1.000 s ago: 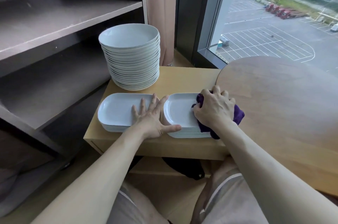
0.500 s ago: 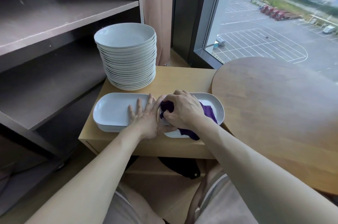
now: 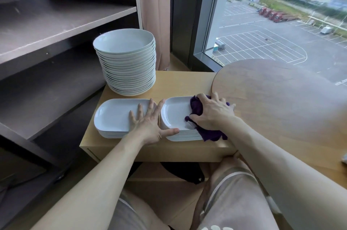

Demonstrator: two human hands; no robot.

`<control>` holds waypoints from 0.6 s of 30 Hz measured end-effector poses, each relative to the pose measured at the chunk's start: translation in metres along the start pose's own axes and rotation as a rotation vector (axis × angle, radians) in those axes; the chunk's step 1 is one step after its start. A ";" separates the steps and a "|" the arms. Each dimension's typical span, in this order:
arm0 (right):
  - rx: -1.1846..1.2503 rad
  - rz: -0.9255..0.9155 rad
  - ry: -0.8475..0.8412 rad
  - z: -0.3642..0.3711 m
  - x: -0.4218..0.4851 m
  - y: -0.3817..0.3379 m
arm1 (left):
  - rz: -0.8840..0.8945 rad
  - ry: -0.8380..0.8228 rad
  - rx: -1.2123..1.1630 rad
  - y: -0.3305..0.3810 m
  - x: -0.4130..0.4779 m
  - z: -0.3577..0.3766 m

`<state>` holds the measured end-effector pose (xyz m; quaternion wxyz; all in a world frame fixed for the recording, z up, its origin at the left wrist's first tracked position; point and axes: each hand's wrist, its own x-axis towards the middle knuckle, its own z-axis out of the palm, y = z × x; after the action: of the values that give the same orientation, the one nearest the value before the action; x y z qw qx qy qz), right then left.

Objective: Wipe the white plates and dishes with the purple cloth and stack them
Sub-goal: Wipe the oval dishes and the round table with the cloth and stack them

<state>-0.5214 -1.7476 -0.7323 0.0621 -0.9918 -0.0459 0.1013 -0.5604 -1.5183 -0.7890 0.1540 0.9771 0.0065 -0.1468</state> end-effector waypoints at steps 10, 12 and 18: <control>0.063 -0.080 0.160 0.012 -0.041 -0.006 | -0.028 0.015 0.062 0.003 -0.001 0.000; 0.112 -0.071 0.181 0.009 -0.048 0.002 | -0.030 0.005 0.063 0.002 -0.002 -0.001; 0.263 -0.013 0.227 0.017 -0.070 0.032 | -0.028 -0.006 0.051 0.002 -0.001 -0.002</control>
<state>-0.5909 -1.7842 -0.7395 0.1967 -0.9799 -0.0311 -0.0066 -0.5607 -1.5194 -0.7863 0.1270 0.9801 0.0160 -0.1520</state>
